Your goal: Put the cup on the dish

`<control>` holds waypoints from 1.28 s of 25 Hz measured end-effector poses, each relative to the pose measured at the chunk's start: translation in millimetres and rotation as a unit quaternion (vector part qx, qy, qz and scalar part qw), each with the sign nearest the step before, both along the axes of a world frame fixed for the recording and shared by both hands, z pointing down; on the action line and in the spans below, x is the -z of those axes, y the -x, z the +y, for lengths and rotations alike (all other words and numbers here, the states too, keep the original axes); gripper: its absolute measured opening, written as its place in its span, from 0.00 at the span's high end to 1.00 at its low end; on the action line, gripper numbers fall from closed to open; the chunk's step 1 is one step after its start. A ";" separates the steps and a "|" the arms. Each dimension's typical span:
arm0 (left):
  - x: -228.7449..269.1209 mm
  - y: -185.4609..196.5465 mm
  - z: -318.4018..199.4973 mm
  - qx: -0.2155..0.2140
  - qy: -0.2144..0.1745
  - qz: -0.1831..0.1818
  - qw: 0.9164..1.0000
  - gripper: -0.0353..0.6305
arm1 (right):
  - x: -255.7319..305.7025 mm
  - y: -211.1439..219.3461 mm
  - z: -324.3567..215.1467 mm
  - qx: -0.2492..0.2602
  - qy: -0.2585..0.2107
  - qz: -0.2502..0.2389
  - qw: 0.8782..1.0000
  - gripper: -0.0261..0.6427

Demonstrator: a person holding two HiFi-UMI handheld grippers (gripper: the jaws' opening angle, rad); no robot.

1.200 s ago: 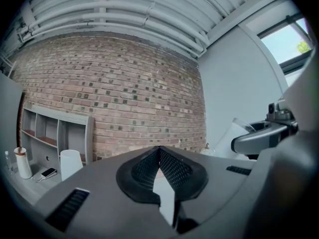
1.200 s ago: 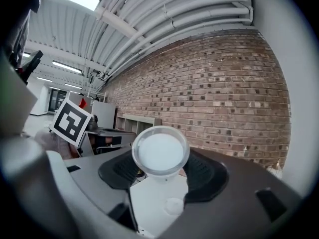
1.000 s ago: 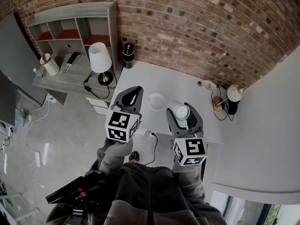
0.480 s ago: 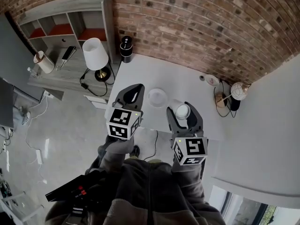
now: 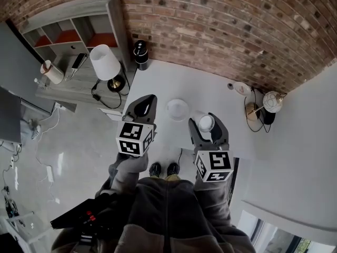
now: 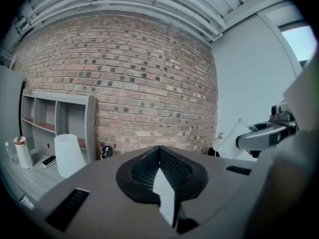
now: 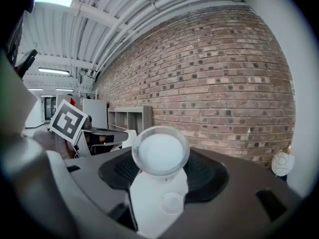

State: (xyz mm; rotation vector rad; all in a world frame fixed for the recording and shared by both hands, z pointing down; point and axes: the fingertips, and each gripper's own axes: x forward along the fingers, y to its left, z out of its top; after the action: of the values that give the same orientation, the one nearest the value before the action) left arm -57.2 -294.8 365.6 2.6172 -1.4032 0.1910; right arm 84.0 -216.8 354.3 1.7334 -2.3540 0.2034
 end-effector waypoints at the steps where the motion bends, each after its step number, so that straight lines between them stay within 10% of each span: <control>1: -1.7 0.5 -0.4 0.006 0.002 -0.004 1.000 0.94 | -2.1 -0.1 -2.7 0.006 0.001 -0.003 1.000 0.57; 32: -163.9 -36.3 2.6 -0.001 0.174 -0.058 0.983 0.94 | -162.6 -15.2 -48.8 0.044 0.158 -0.025 0.986 0.57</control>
State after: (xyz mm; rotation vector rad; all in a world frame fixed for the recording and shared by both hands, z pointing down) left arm -20.9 -292.2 529.5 2.3516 -1.2674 0.5441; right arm 99.1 -265.5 516.9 1.4888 -2.2751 0.5795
